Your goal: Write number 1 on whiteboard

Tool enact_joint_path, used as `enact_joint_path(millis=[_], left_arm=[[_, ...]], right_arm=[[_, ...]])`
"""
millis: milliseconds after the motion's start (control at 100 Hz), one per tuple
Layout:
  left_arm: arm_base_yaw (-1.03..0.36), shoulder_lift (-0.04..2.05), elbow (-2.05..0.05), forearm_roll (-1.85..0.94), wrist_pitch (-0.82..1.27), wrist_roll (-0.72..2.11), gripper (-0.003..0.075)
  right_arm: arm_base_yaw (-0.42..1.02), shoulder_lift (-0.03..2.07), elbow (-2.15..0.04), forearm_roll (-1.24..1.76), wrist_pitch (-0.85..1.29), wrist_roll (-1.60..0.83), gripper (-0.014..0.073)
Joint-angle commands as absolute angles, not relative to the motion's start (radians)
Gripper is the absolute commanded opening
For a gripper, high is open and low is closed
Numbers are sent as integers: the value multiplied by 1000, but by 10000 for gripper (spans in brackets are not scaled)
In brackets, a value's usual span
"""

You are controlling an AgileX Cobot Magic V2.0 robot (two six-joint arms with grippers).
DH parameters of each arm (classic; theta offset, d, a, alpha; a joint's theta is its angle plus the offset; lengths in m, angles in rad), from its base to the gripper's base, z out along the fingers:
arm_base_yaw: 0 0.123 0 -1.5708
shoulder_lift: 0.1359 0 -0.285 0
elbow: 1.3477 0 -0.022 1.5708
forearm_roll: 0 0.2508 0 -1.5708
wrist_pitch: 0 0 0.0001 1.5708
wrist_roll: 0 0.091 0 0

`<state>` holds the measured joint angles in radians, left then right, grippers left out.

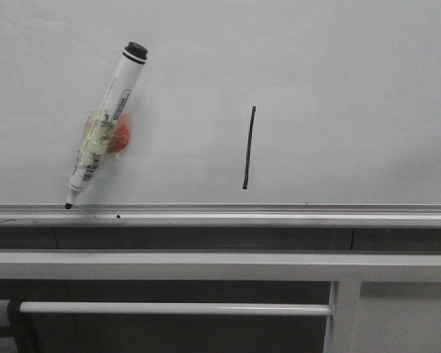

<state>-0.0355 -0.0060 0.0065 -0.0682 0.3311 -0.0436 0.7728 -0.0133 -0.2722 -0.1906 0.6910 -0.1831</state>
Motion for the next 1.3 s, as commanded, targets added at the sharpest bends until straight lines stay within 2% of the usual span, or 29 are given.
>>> enact_joint_path(millis=[0, 210, 350, 500, 810, 900, 1290], left_arm=[[-38, -26, 12, -78, 275, -46, -20], [-38, -26, 12, -78, 275, -46, -20], [-38, -26, 12, -78, 275, -46, -20], [-38, -26, 12, -78, 275, -46, -20], [-38, -26, 12, -78, 275, -46, -20], [-38, -26, 12, -78, 275, -46, -20], [-38, -26, 12, -78, 275, -46, -20]], right_arm=[[764, -11, -284, -142, 447, -138, -64], [762, 18, -166, 0, 148, -43, -64], [711, 23, -42, 0, 95, 82, -64], [578, 23, 41, 0, 98, 82, -64], [251, 23, 39, -33, 294, 77, -64], [170, 23, 39, -37, 294, 47, -64], [-43, -25, 39, -46, 330, -30, -64]])
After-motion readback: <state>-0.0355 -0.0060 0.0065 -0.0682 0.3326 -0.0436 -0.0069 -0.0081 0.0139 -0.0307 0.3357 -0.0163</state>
